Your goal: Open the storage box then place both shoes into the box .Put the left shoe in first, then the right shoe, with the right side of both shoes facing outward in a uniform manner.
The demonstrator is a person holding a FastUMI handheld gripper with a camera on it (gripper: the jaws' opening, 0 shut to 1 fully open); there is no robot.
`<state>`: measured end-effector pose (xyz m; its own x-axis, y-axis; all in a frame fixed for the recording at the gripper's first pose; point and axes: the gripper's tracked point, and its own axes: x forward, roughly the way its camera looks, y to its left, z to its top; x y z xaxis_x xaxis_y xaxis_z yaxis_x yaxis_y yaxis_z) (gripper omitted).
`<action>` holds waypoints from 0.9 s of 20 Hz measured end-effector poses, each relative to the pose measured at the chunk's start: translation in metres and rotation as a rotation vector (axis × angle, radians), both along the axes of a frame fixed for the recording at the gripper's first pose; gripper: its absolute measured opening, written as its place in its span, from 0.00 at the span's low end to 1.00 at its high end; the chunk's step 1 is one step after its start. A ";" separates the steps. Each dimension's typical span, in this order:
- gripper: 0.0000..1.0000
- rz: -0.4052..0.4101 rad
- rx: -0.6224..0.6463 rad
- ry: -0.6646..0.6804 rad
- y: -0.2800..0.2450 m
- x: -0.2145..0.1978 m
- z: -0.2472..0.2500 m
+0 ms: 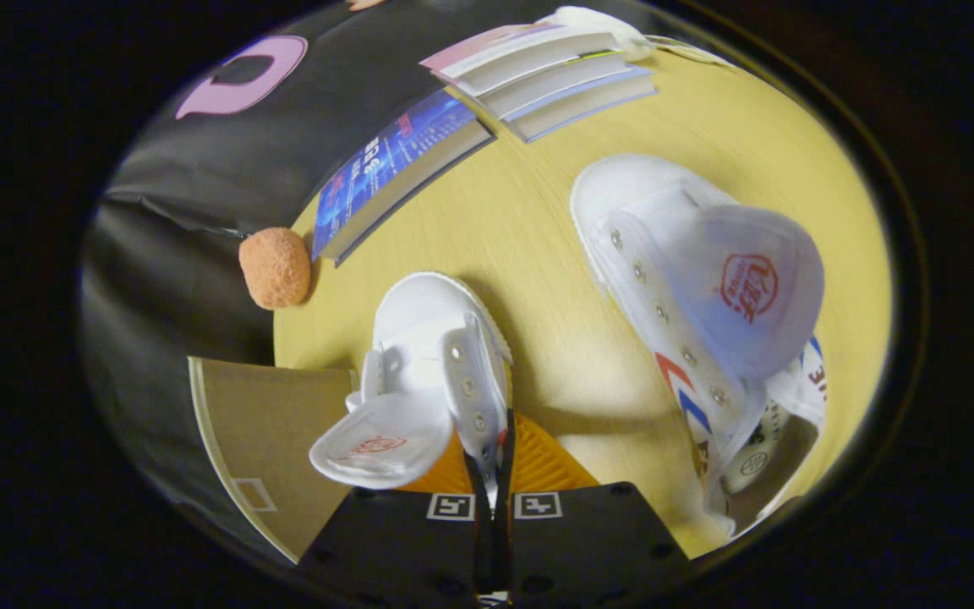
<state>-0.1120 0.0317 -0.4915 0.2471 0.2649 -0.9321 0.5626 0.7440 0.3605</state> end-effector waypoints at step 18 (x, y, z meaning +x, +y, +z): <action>0.03 -0.112 0.358 -0.378 0.142 0.090 0.215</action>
